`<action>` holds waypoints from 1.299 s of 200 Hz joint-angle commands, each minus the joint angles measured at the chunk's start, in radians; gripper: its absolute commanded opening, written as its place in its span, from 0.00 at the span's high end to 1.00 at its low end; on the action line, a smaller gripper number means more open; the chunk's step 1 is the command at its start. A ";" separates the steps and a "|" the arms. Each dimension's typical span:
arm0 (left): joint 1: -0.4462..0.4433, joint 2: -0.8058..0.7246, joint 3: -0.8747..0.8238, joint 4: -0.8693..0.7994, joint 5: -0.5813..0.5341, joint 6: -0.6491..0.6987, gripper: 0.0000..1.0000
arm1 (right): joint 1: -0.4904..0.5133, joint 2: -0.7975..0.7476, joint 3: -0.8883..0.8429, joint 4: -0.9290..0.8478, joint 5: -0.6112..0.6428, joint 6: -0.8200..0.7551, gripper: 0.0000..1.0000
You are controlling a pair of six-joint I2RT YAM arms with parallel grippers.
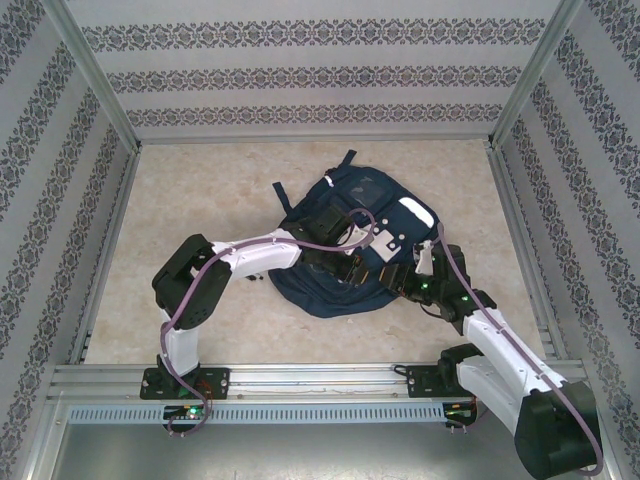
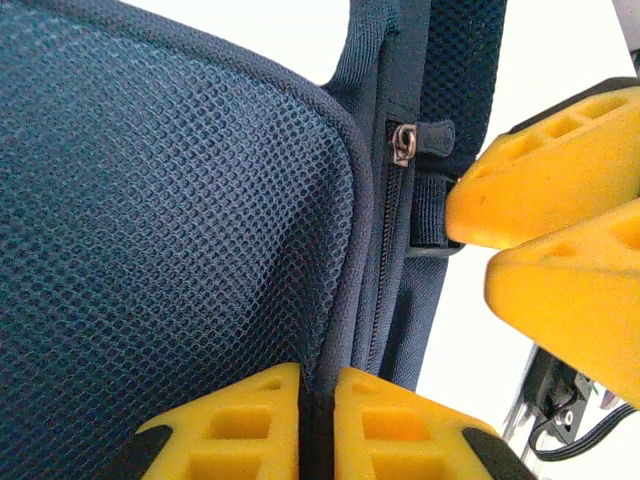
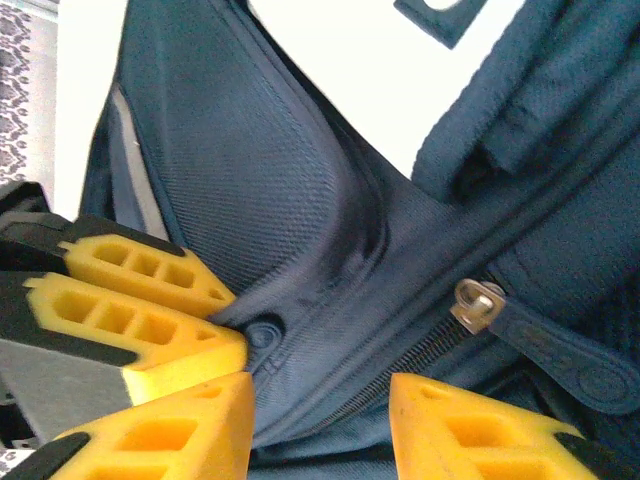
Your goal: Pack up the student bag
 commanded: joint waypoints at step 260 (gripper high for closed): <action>0.087 -0.070 -0.031 0.080 0.235 -0.186 1.00 | 0.162 -0.016 -0.208 0.639 -0.033 -0.640 0.46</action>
